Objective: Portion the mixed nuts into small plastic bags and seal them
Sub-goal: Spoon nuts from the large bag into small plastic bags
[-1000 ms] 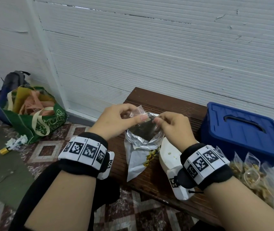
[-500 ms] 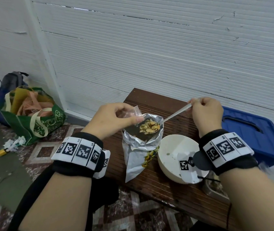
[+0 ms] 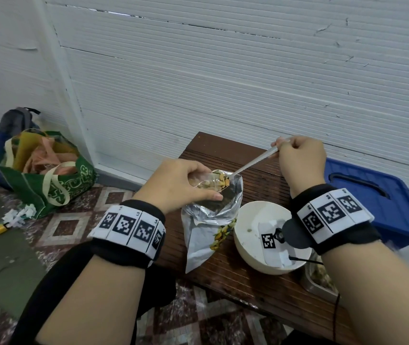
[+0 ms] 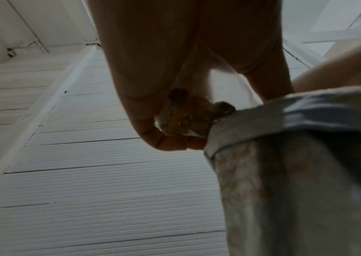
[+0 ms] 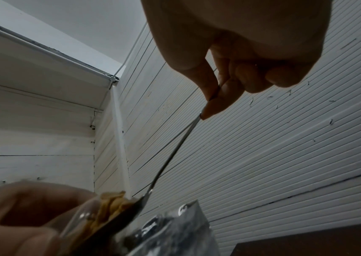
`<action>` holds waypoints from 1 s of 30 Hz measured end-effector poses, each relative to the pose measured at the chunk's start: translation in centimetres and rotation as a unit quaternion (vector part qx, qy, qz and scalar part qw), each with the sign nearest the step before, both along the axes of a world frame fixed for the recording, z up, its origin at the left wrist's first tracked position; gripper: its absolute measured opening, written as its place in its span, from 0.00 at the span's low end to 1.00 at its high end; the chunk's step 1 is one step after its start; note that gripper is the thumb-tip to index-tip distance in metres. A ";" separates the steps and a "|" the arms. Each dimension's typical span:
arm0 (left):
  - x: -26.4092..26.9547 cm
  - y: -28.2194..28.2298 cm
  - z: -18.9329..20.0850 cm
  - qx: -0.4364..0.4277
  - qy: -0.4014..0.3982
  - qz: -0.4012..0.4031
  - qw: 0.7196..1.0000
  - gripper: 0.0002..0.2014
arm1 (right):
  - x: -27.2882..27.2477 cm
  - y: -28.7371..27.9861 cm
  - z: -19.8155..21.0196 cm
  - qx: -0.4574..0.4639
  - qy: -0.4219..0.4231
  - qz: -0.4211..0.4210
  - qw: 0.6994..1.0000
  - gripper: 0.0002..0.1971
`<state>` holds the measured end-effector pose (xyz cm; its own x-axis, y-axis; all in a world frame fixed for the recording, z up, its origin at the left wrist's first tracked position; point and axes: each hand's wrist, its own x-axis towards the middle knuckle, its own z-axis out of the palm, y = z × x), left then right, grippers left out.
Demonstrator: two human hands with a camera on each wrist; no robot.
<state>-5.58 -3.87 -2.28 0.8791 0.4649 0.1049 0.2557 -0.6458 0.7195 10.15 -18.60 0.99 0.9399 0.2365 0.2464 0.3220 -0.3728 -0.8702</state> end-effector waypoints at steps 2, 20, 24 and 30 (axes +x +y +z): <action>0.2 -0.2 0.0 0.022 0.000 -0.001 1.000 0.31 | -0.2 0.2 -0.2 0.000 -0.001 0.008 1.000 0.14; 0.7 -0.9 -0.7 0.008 -0.081 0.045 0.996 0.18 | -1.1 -0.8 0.7 0.177 -0.101 0.094 0.974 0.08; 0.2 -0.4 -0.6 -0.035 -0.109 0.075 0.991 0.16 | -0.4 -1.4 1.2 0.223 -0.126 0.038 0.966 0.07; -0.3 0.3 -0.4 -0.073 -0.126 0.055 0.988 0.16 | 0.0 -1.5 0.2 0.159 -0.131 0.000 0.979 0.09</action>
<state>-5.91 -3.61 -2.63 0.7774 0.5820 0.2388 0.1184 -0.5081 0.8531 10.15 -20.09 1.17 0.8347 0.1090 0.5399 0.5494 -0.0957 -0.8301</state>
